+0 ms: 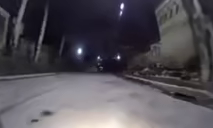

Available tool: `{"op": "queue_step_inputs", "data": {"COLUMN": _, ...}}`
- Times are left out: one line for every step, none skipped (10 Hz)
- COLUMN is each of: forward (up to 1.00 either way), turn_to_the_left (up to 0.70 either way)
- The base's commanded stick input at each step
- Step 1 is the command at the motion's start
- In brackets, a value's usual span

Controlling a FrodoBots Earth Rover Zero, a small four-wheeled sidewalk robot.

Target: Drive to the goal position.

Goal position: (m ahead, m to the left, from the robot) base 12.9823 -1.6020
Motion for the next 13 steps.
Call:
{"op": "queue_step_inputs", "data": {"forward": 0.7, "turn_to_the_left": 0.0}}
{"op": "queue_step_inputs", "data": {"forward": 0.7, "turn_to_the_left": 0.0}}
{"op": "queue_step_inputs", "data": {"forward": 0.7, "turn_to_the_left": 0.0}}
{"op": "queue_step_inputs", "data": {"forward": 0.7, "turn_to_the_left": 0.0}}
{"op": "queue_step_inputs", "data": {"forward": 0.7, "turn_to_the_left": 0.0}}
{"op": "queue_step_inputs", "data": {"forward": 0.7, "turn_to_the_left": 0.0}}
{"op": "queue_step_inputs", "data": {"forward": 0.7, "turn_to_the_left": 0.0}}
{"op": "queue_step_inputs", "data": {"forward": 0.7, "turn_to_the_left": 0.0}}
{"op": "queue_step_inputs", "data": {"forward": 0.7, "turn_to_the_left": 0.0}}
{"op": "queue_step_inputs", "data": {"forward": 0.7, "turn_to_the_left": 0.0}}
{"op": "queue_step_inputs", "data": {"forward": 0.7, "turn_to_the_left": 0.0}}
{"op": "queue_step_inputs", "data": {"forward": 0.7, "turn_to_the_left": 0.0}}
{"op": "queue_step_inputs", "data": {"forward": 0.7, "turn_to_the_left": 0.0}}
